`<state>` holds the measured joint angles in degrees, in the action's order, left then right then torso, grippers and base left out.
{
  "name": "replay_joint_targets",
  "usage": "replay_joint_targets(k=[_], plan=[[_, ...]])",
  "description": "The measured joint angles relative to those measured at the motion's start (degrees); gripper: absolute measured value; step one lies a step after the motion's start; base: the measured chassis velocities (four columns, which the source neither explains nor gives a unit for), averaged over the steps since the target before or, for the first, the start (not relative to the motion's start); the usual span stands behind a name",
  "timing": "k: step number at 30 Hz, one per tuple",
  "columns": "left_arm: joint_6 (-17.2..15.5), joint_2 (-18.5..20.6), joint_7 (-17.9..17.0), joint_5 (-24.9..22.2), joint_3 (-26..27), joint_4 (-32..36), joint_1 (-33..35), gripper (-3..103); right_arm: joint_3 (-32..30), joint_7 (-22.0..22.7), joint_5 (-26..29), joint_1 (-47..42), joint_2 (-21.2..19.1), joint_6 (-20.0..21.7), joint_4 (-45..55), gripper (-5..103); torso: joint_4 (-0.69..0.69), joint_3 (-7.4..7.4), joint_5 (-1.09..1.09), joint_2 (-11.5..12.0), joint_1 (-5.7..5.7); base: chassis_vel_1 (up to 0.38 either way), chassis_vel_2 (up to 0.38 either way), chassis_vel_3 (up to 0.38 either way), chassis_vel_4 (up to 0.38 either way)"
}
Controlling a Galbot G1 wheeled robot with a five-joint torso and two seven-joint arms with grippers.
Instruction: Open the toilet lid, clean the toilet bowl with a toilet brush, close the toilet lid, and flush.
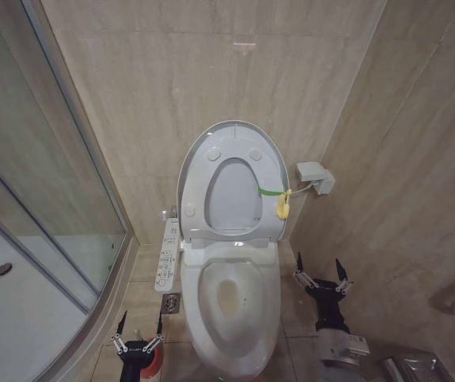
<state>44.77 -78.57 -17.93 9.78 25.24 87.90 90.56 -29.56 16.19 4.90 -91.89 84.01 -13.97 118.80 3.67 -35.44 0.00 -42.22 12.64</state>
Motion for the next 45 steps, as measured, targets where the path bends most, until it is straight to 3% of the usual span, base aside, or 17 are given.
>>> replay_joint_targets(k=[5, 9, 10, 14, 16, 20, 23, 24, 26, 33, 37, 38, 41, 45], plan=[[-1.2, -0.1, -0.1, 0.0, 1.8, 5.3, 2.5, 100, 0.0, 0.0, 0.0, 0.0, 0.0, 0.0, 0.0, 100, 0.0, 0.0, 0.0, 0.0, 0.0, 0.0, 0.0, 0.0, 0.0], [-4.7, -0.2, 0.0, -1.1, 6.3, 17.3, 7.0, 100, 0.0, 0.0, 0.0, 0.0, 0.0, 0.0, 0.0, 100, -0.01, -0.01, 0.0, 0.0, 0.0, 0.0, 0.0, 0.0, 0.0], [-4.7, -0.2, 0.0, -1.1, 6.3, 17.3, 7.0, 100, 0.0, 0.0, 0.0, 0.0, 0.0, 0.0, 0.0, 100, -0.01, -0.01, 0.0, 0.0, 0.0, 0.0, 0.0, 0.0, 0.0], [-7.1, -0.1, 1.0, -4.3, 7.3, 22.2, 8.2, 100, 0.0, 0.0, 0.0, 0.0, 0.0, 0.0, 0.0, 100, 0.0, 0.0, 0.0, 0.0, 0.0, 0.0, 0.0, 0.0, 0.0], [-10.1, 0.7, 3.1, -8.6, 7.5, 26.8, 10.7, 100, 0.0, 0.0, 0.0, 0.0, 0.0, 0.0, 0.0, 100, 0.01, 0.0, 0.0, 0.0, 0.0, 0.0, 0.0, 0.0, 0.0], [-12.9, 1.4, 5.0, -11.3, 7.0, 31.0, 13.6, 100, 0.0, 0.0, 0.0, 0.0, 0.0, 0.0, 0.0, 100, -0.02, -0.01, -0.01, 0.0, 0.0, 0.0, 0.0, 0.0, 0.0], [-20.8, 1.9, 5.4, -14.2, 5.3, 39.4, 16.4, 100, 0.0, 0.0, 0.0, 0.0, 0.0, 0.0, 0.0, 100, -0.01, 0.0, 0.0, 0.0, 0.0, 0.0, 0.0, 0.0, 0.0], [-20.8, 1.9, 5.4, -14.2, 5.3, 39.4, 16.4, 100, 0.0, 0.0, 0.0, 0.0, 0.0, 0.0, 0.0, 100, -0.01, 0.0, 0.0, 0.0, 0.0, 0.0, 0.0, 0.0, 0.0], [-25.1, 2.0, 5.4, -14.9, 5.2, 43.3, 16.7, 100, 0.0, 0.0, 0.0, 0.0, 0.0, 0.0, 0.0, 100, 0.0, -0.01, 0.0, 0.0, 0.0, 0.0, 0.0, 0.0, 0.0], [-27.3, 2.3, 7.3, -15.2, 8.7, 44.3, 16.9, 100, 0.0, 0.0, 0.0, 0.0, 0.0, 0.0, 0.0, 100, 0.0, 0.0, 0.0, 0.0, 0.0, 0.0, 0.0, 0.0, 0.0], [-34.3, 0.7, 7.1, -16.6, 10.6, 45.0, 15.5, 100, 0.0, 0.0, 0.0, 0.0, 0.0, 0.0, 0.0, 100, 0.0, -0.01, -0.01, 0.0, 0.0, 0.0, 0.0, 0.0, 0.0], [-34.3, 0.7, 7.1, -16.6, 10.6, 45.0, 15.5, 100, 0.0, 0.0, 0.0, 0.0, 0.0, 0.0, 0.0, 100, 0.0, -0.01, -0.01, 0.0, 0.0, 0.0, 0.0, 0.0, 0.0], [-38.3, 0.4, 6.2, -18.5, 10.3, 46.5, 15.0, 100, 0.0, 0.0, 0.0, 0.0, 0.0, 0.0, 0.0, 100, 0.0, -0.01, 0.0, 0.0, 0.0, 0.0, 0.0, 0.0, 0.0], [-38.2, 0.4, 5.8, -18.7, 10.0, 45.7, 14.5, 100, 0.0, 0.0, 0.0, 0.0, 0.0, 0.0, 0.0, 100, -0.01, -0.01, 0.0, 0.0, 0.0, 0.0, 0.0, 0.0, 0.0]])
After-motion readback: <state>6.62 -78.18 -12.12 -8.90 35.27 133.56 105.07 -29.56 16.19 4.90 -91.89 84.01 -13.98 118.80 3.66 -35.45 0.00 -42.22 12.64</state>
